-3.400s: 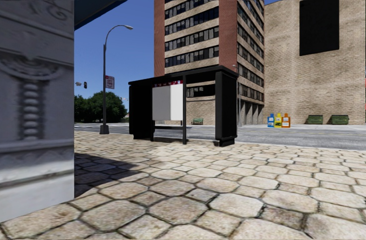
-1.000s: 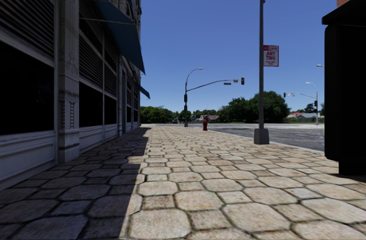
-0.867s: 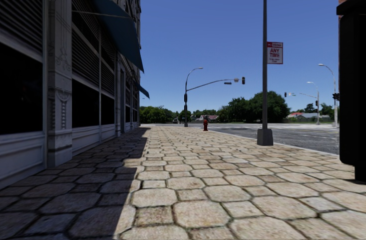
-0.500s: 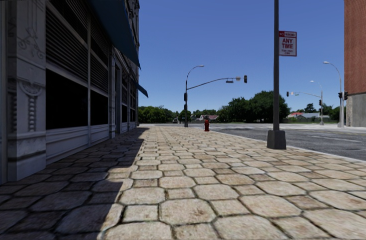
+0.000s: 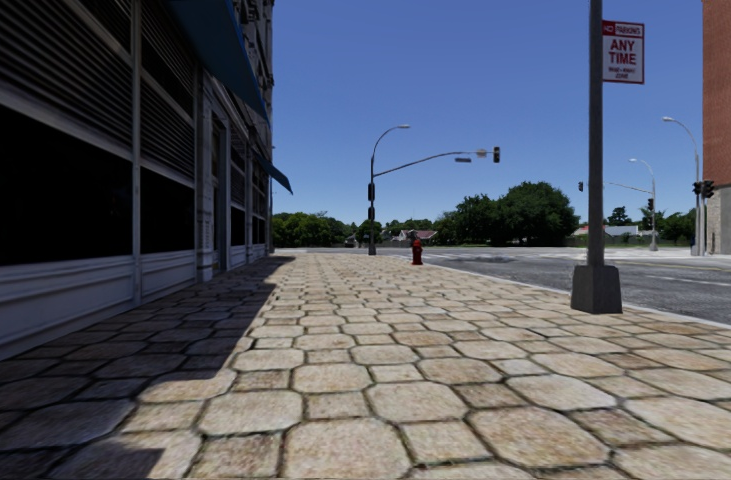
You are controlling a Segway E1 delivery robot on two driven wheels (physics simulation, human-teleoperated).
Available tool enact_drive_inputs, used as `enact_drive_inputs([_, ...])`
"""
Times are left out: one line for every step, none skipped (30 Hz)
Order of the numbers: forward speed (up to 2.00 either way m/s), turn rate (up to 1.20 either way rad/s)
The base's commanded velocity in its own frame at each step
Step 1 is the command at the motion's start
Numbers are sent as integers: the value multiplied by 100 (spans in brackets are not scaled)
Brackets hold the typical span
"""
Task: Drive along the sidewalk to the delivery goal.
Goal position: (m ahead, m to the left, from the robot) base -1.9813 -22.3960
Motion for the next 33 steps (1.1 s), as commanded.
enact_drive_inputs([200,0])
enact_drive_inputs([200,0])
enact_drive_inputs([200,0])
enact_drive_inputs([200,0])
enact_drive_inputs([200,0])
enact_drive_inputs([200,0])
enact_drive_inputs([200,0])
enact_drive_inputs([200,0])
enact_drive_inputs([200,0])
enact_drive_inputs([200,0])
enact_drive_inputs([200,0])
enact_drive_inputs([200,0])
enact_drive_inputs([200,0])
enact_drive_inputs([200,0])
enact_drive_inputs([200,0])
enact_drive_inputs([200,0])
enact_drive_inputs([200,0])
enact_drive_inputs([200,0])
enact_drive_inputs([200,0])
enact_drive_inputs([200,0])
enact_drive_inputs([200,0])
enact_drive_inputs([200,0])
enact_drive_inputs([200,0])
enact_drive_inputs([200,0])
enact_drive_inputs([200,0])
enact_drive_inputs([200,0])
enact_drive_inputs([200,0])
enact_drive_inputs([200,0])
enact_drive_inputs([200,0])
enact_drive_inputs([200,0])
enact_drive_inputs([200,0])
enact_drive_inputs([200,0])
enact_drive_inputs([200,0])
